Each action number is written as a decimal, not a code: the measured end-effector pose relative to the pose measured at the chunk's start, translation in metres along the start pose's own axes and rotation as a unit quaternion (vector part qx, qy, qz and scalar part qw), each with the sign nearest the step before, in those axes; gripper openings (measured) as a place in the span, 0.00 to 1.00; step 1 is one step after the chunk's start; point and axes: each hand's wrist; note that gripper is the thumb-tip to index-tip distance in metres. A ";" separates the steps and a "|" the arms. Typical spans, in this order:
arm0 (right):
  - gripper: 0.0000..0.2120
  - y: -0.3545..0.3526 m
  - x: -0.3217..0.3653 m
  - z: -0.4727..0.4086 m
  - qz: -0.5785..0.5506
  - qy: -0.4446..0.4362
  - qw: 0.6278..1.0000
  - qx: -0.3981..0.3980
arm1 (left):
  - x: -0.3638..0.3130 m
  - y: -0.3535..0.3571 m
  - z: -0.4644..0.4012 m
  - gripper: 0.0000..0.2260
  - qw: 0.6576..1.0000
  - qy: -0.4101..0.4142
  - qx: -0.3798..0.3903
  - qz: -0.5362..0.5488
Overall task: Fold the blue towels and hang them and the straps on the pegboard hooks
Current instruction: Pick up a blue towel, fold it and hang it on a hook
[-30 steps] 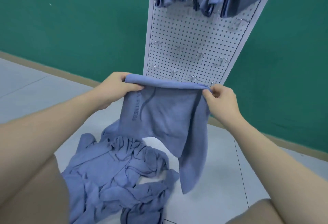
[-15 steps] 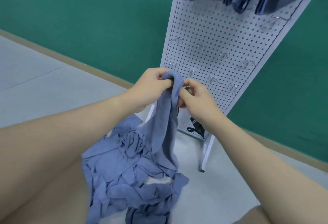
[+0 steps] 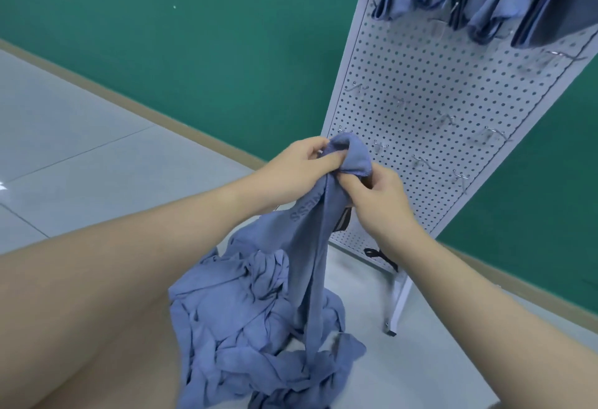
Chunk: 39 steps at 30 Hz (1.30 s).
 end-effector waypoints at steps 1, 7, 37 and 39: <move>0.10 -0.004 0.002 -0.001 -0.014 -0.002 1.000 -0.015 | 0.001 -0.001 0.001 0.09 1.000 -0.013 0.015 -0.002; 0.08 -0.040 0.004 -0.002 -0.083 0.009 0.991 -0.102 | 0.008 -0.015 0.016 0.15 0.990 -0.086 0.063 -0.091; 0.07 -0.025 0.010 0.036 -0.011 0.007 1.000 0.016 | -0.019 0.029 0.005 0.13 0.992 0.058 0.031 0.106; 0.13 -0.031 0.005 0.033 -0.019 0.008 1.000 -0.014 | -0.020 0.029 0.007 0.11 0.992 0.069 0.049 0.096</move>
Point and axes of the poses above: each hand's wrist, its own z-axis away from the middle knuckle, its own y-axis out of the palm, x = y × z, and after that the axes turned 15 degrees about x, right-handed
